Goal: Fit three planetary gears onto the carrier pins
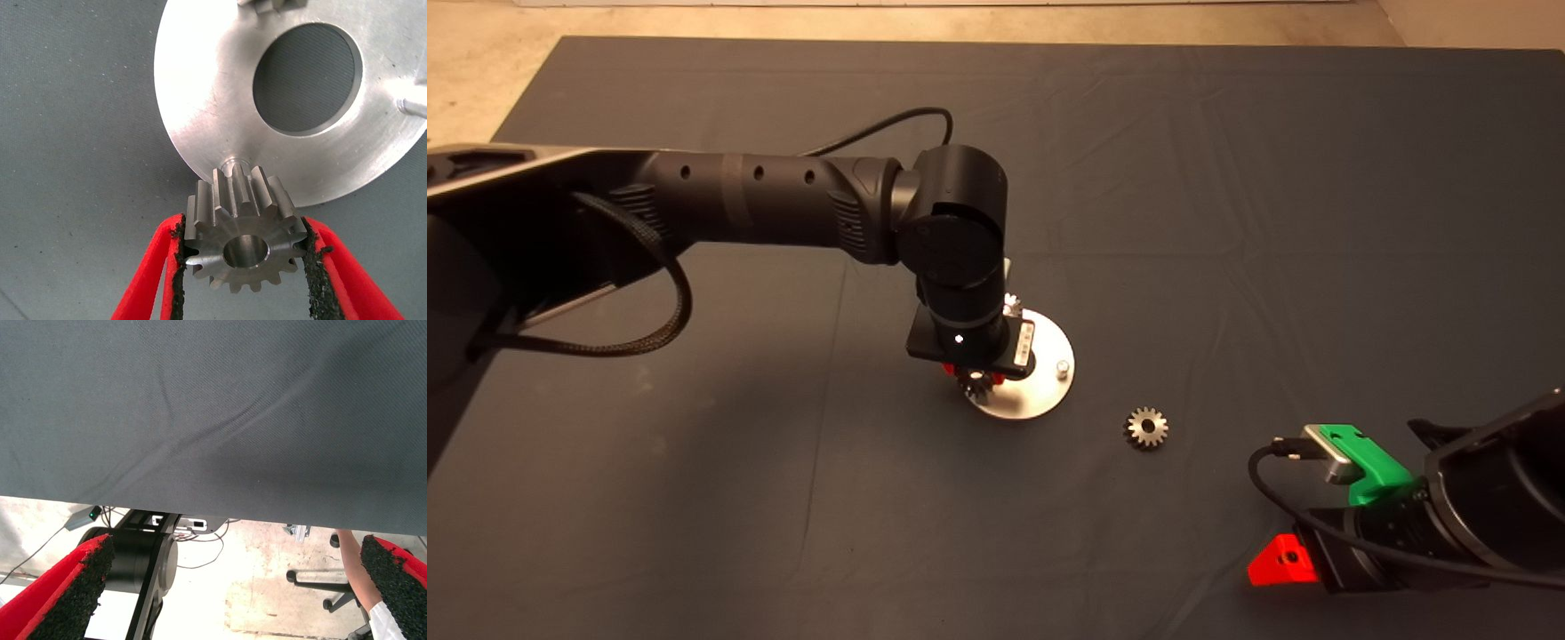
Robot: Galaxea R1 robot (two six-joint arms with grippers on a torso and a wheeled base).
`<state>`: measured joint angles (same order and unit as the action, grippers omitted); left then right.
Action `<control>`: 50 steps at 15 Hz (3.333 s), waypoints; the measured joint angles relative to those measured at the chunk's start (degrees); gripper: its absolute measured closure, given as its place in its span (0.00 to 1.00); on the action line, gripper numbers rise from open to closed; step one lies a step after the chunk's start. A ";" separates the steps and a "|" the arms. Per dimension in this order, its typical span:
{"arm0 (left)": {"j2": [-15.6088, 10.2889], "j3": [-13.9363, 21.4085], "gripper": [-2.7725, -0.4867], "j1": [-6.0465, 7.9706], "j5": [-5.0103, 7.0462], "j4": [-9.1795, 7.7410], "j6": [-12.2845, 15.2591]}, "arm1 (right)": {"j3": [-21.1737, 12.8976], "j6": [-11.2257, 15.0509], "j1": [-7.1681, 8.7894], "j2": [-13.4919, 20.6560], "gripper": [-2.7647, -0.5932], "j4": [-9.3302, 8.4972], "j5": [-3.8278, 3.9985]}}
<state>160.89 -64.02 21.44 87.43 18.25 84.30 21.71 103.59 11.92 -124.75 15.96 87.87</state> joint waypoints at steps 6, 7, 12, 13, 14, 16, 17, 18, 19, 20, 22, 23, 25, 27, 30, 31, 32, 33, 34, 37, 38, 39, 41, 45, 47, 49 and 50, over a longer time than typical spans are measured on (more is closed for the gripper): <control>0.57 0.16 0.79 0.00 -0.02 -0.01 0.27 | 0.00 -0.01 0.00 -0.01 0.01 0.00 0.00; 0.71 0.17 0.79 0.00 0.02 0.00 0.29 | 0.00 0.01 0.00 0.00 0.01 -0.02 0.00; 1.02 0.17 0.79 -0.02 0.02 0.00 0.40 | 0.00 0.02 0.01 0.00 0.01 0.00 0.00; 1.18 0.17 0.79 -0.11 0.00 0.00 0.41 | 0.00 0.01 0.00 0.00 0.01 0.00 0.00; 1.21 0.17 0.79 -0.34 -0.04 0.00 0.43 | 0.00 0.01 0.00 0.00 0.01 0.00 -0.01; 1.18 0.17 0.79 -0.87 -0.02 0.00 0.45 | 0.00 -0.01 0.00 0.00 0.01 0.00 0.00; 1.18 0.17 0.79 -1.20 0.02 0.00 0.45 | 0.00 0.02 0.00 0.00 0.01 0.00 -0.02; 1.18 0.17 0.79 -1.35 0.02 0.00 0.45 | 0.00 0.02 0.00 0.00 0.01 0.00 -0.02; 1.18 0.17 0.79 -1.44 0.05 0.02 0.45 | 0.00 0.00 0.01 0.00 0.01 0.00 -0.02; 1.18 0.17 0.79 -1.52 0.09 0.02 0.45 | 0.00 0.02 0.00 0.00 0.01 0.00 0.00; 1.18 0.17 0.79 -1.66 0.09 0.00 0.45 | 0.00 0.00 0.00 0.00 0.01 0.00 -0.01; 1.18 0.17 0.79 -1.78 0.11 0.00 0.45 | 0.00 0.00 0.01 0.00 0.01 0.00 -0.02; 1.18 0.17 0.79 -1.94 0.21 -0.01 0.45 | 0.00 0.00 0.00 0.00 0.01 0.00 0.00; 1.18 0.17 0.79 -1.94 0.20 -0.01 0.45 | 0.00 -0.01 0.00 0.00 0.01 0.00 0.00; 0.72 0.17 0.79 -1.93 -0.19 -0.04 0.36 | 0.00 0.00 0.00 0.00 0.01 0.00 -0.01; 0.43 0.17 0.79 -1.93 -0.52 -0.12 0.29 | 0.00 0.02 0.00 0.00 0.01 0.00 0.00; 0.07 0.17 0.79 -1.93 -0.55 -0.28 0.21 | 0.00 0.00 0.00 0.00 0.01 0.00 0.00; -0.20 0.17 0.79 -1.93 -0.72 -0.43 0.01 | 0.00 -0.01 0.01 0.00 0.01 0.00 0.00; -0.52 0.24 0.79 -1.93 -0.88 -0.50 -0.18 | 0.00 0.00 0.00 0.00 0.01 0.00 -0.02; -1.13 0.30 0.79 -1.90 -0.88 -0.59 -0.65 | 0.00 0.02 0.00 0.00 0.01 0.00 -0.01; -1.22 0.30 0.79 -1.90 -0.85 -0.59 -0.65 | 0.00 0.02 0.00 0.00 0.01 0.00 -0.02; -1.22 0.30 0.79 -1.90 -0.85 -0.60 -0.67 | 0.00 0.02 0.00 0.00 0.01 0.00 -0.02; -1.22 0.30 0.79 -1.90 -0.83 -0.59 -0.80 | 0.00 0.02 0.00 0.00 0.01 0.00 -0.01; -1.22 0.27 0.79 -1.90 -0.83 -0.59 -1.05 | 0.00 0.02 -0.05 0.00 0.01 0.00 0.00; -1.22 0.09 0.79 -1.88 -0.83 -0.67 -1.08 | 0.00 0.02 -0.44 0.00 0.01 0.00 0.00; -1.22 -0.26 0.79 -1.57 -0.55 -0.69 -1.08 | 0.00 0.02 -0.51 0.00 0.01 0.00 -0.02; -1.22 -0.50 0.79 -1.27 -0.45 -0.45 -1.11 | 0.00 0.02 -0.52 0.00 0.01 0.00 0.00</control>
<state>159.67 -64.52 20.18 86.98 17.80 83.19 21.71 103.61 11.40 -124.75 15.96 87.87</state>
